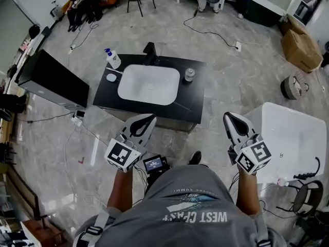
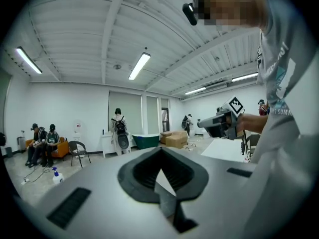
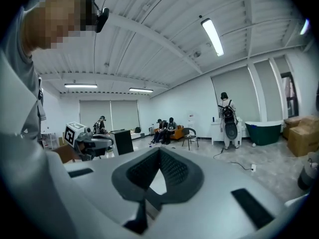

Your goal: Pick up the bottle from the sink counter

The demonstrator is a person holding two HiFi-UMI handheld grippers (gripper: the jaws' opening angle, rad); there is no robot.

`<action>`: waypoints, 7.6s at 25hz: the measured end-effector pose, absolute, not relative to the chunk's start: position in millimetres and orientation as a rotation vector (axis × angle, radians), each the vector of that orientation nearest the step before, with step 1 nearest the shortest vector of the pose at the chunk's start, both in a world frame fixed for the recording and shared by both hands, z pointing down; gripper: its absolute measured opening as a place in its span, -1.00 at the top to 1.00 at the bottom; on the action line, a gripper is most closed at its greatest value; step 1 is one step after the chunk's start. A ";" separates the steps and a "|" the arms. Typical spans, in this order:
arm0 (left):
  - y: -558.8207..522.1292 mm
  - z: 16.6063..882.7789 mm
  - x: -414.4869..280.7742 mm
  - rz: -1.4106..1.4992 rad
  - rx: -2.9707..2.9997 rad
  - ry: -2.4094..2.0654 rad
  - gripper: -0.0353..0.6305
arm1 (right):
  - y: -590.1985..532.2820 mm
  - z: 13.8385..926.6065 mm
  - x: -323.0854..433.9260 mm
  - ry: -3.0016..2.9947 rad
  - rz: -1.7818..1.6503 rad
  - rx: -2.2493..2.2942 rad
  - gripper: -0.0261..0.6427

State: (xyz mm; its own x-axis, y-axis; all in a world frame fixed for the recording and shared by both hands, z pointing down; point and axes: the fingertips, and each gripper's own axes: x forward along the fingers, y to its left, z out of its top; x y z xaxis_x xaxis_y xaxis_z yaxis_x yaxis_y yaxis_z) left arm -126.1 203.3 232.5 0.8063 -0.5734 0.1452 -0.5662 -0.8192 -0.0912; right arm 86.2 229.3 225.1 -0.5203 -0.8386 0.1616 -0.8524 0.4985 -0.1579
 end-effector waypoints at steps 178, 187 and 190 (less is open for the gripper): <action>-45.4 374.0 -50.3 -0.566 -3.231 0.905 0.89 | -66.7 489.9 91.9 -2.363 1.027 1.205 0.91; -41.9 379.0 -44.0 -0.589 -3.236 0.893 0.89 | -60.0 505.6 99.0 -2.322 1.066 1.211 0.91; -40.1 382.8 -43.8 -0.600 -3.239 0.892 0.89 | -57.2 512.7 99.2 -2.311 1.081 1.207 0.91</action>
